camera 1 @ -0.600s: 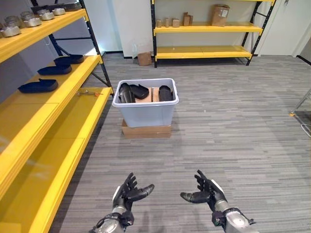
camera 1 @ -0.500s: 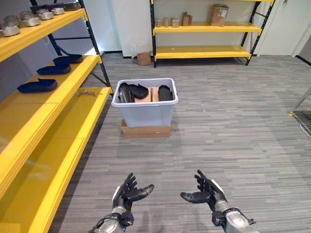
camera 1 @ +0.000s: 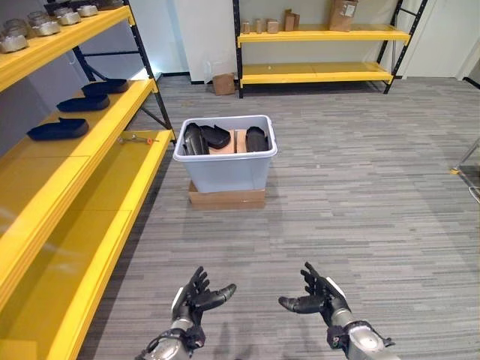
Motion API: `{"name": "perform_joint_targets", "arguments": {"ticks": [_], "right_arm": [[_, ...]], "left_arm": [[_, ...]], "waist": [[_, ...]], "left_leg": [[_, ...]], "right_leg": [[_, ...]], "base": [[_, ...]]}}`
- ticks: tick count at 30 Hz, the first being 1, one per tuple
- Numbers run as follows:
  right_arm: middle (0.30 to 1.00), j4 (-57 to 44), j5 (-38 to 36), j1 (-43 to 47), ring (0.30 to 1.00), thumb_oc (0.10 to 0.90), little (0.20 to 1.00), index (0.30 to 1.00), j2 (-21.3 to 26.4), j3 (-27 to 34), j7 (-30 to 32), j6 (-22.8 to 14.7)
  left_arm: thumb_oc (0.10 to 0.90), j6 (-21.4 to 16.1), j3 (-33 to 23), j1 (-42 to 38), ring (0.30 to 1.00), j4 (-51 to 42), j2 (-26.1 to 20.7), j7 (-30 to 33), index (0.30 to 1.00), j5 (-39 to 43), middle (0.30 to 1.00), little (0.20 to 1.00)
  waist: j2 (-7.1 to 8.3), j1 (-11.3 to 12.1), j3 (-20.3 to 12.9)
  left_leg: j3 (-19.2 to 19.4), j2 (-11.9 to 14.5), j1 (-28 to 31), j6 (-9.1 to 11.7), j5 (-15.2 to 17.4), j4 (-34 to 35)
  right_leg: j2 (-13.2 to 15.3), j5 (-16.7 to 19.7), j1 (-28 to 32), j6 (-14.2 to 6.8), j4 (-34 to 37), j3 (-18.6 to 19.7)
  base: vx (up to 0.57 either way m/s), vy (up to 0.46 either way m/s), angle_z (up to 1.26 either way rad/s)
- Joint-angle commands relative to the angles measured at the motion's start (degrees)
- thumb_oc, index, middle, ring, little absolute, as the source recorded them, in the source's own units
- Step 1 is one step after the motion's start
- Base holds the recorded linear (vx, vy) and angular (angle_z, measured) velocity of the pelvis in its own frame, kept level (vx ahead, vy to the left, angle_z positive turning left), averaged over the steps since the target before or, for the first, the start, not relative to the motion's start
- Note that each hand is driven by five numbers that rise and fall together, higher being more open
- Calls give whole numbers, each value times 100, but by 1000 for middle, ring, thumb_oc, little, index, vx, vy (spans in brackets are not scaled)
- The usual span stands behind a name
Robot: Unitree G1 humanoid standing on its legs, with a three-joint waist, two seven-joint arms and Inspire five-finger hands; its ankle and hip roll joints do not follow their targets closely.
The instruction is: Move parts from the plastic box to the shelf.
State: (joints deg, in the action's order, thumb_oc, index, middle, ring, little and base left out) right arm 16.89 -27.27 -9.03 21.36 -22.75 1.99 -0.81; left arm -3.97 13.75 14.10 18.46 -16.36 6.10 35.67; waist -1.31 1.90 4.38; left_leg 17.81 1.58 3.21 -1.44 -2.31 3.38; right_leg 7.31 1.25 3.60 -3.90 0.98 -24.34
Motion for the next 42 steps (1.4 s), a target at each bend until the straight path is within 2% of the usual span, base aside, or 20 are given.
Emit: {"name": "perform_joint_targets", "arguments": {"ticks": [1,13,17,18,21,24,25,26,28,29,31,32,33,35,36,37,38,40,41,42], "right_arm": [[1000,-246,-142,445,1000,900,1000,1000,-80,25,-31,-544],[1000,-305,-118,458,1000,900,1000,1000,-56,68,-47,-533],[1000,-297,-153,603,1000,900,1000,1000,-21,95,-34,-557],[1000,-288,-174,665,1000,900,1000,1000,-27,91,-17,-568],[1000,-286,-159,704,1000,900,1000,1000,-31,94,-34,-573],[1000,-216,-166,739,1000,900,1000,1000,-94,57,-42,-552],[1000,-161,-235,733,1000,900,1000,1000,-220,-5,-56,-525],[1000,-182,-244,729,1000,900,1000,1000,-244,-26,-65,-533],[1000,-207,-242,727,1000,900,1000,1000,-255,-23,-72,-530],[1000,-186,-240,708,1000,900,1000,1000,-268,-13,-75,-532],[1000,-160,-301,731,1000,900,1000,1000,-232,-8,-56,-532],[1000,-166,-307,733,1000,900,1000,1000,-210,-9,-55,-533],[1000,-119,-272,749,1000,900,1000,1000,-168,15,-16,-535],[1000,-87,-250,807,1000,900,1000,1000,-174,2,15,-555],[1000,-123,-227,809,1000,900,1000,1000,-156,4,27,-560],[1000,-145,-248,718,1000,900,1000,1000,-140,3,3,-559],[1000,-180,-306,696,1000,900,1000,1000,-97,39,-2,-584],[1000,-305,-348,657,1000,900,1000,1000,-65,112,-9,-613],[1000,-300,-363,615,1000,900,1000,1000,-6,158,9,-632],[1000,-271,-387,600,1000,900,1000,1000,1,183,35,-644]], "left_arm": [[900,-508,-107,-482,1000,-403,-115,-77,1000,1,1000,1000],[900,-504,-109,-501,1000,-447,-156,-79,1000,-50,1000,1000],[900,-528,-60,-645,1000,-457,-213,-88,1000,-38,1000,1000],[900,-542,-33,-697,1000,-469,-241,-84,1000,-38,1000,1000],[900,-553,-12,-726,1000,-505,-266,-84,1000,-41,1000,1000],[900,-550,26,-761,1000,-515,-305,-41,1000,-134,1000,1000],[900,-531,50,-752,1000,-511,-347,-17,1000,-253,1000,1000],[900,-538,68,-756,1000,-515,-374,-22,1000,-291,1000,1000],[900,-543,66,-760,1000,-537,-394,-21,1000,-319,1000,1000],[900,-535,64,-745,1000,-534,-392,-40,1000,-351,1000,1000],[900,-522,48,-704,1000,-538,-397,-77,1000,-320,1000,1000],[900,-519,28,-685,1000,-551,-396,-101,1000,-310,1000,1000],[900,-514,-6,-678,1000,-541,-388,-129,1000,-300,1000,1000],[900,-507,-18,-735,1000,-487,-343,-121,1000,-324,1000,1000],[900,-509,-20,-765,1000,-472,-344,-98,1000,-347,1000,1000],[900,-515,-10,-774,1000,-440,-306,-127,1000,-350,1000,1000],[900,-532,46,-866,1000,-390,-253,-96,1000,-374,1000,1000],[900,-546,37,-960,1000,-382,-271,-48,1000,-363,1000,1000],[900,-572,48,-929,1000,-430,-273,-48,1000,-332,1000,1000],[900,-571,51,-943,1000,-416,-279,-23,1000,-315,1000,1000]], "waist": [[253,140,-125],[280,150,-116],[357,190,8],[371,206,59],[348,209,112],[327,183,219],[243,94,407],[211,71,483],[166,68,542],[155,66,539],[244,-37,549],[294,-45,549],[382,-58,527],[397,-115,522],[435,-174,517],[457,-166,454],[388,-214,378],[376,-315,344],[344,-326,306],[360,-341,289]], "left_leg": [[-368,588,190,657,-118,162],[-403,552,248,610,-62,162],[-486,534,25,549,212,-518],[-535,494,-53,499,368,-757],[-569,408,-60,370,508,-865],[-639,249,-25,211,580,-859],[-689,84,104,-13,676,-857],[-689,58,161,-66,693,-882],[-685,62,186,-96,724,-923],[-673,32,236,-127,802,-962],[-710,-200,411,-171,933,-907],[-727,-302,511,-185,987,-851],[-719,-427,651,-139,1114,-763],[-760,-385,723,-44,1254,-798],[-799,-391,742,-16,1311,-848],[-834,-353,824,44,1423,-860],[-875,-246,866,93,1534,-989],[-935,-155,818,142,1616,-1210],[-945,-35,795,193,1695,-1468],[-946,41,682,263,1635,-1764]], "right_leg": [[676,602,-74,-532,164,22],[712,511,-79,-535,-26,22],[854,400,-138,-519,-350,46],[931,340,-189,-519,-543,64],[1091,282,-392,-555,-1027,170],[1280,469,-753,-662,-1693,419],[1494,1211,-1377,-849,-2807,786],[1492,1363,-1526,-880,-3088,866],[1479,1355,-1716,-897,-3391,894],[1589,1353,-1851,-913,-3467,802],[1438,1388,-2032,-860,-2752,661],[1468,1455,-2004,-859,-2394,519],[1575,1610,-1953,-885,-1592,181],[1441,1657,-1921,-902,-989,243],[1389,1678,-1993,-905,-899,385],[1302,1459,-1855,-837,-818,310],[1212,1225,-1901,-725,-1134,217],[1164,992,-2045,-631,-1452,182],[1093,724,-2056,-544,-1674,119],[1020,613,-2003,-478,-1708,124]], "base": [[0,0,0],[0,0,0],[-36,25,3],[-43,53,10],[-38,137,-2],[-53,154,0],[-91,319,-4],[-68,260,-1],[2,109,13],[141,136,5],[233,63,-16],[289,-31,-15],[302,-63,-3],[280,-77,22],[284,-73,30],[356,-70,37],[355,-84,38],[308,-83,57],[308,-104,63],[275,-140,46]]}}
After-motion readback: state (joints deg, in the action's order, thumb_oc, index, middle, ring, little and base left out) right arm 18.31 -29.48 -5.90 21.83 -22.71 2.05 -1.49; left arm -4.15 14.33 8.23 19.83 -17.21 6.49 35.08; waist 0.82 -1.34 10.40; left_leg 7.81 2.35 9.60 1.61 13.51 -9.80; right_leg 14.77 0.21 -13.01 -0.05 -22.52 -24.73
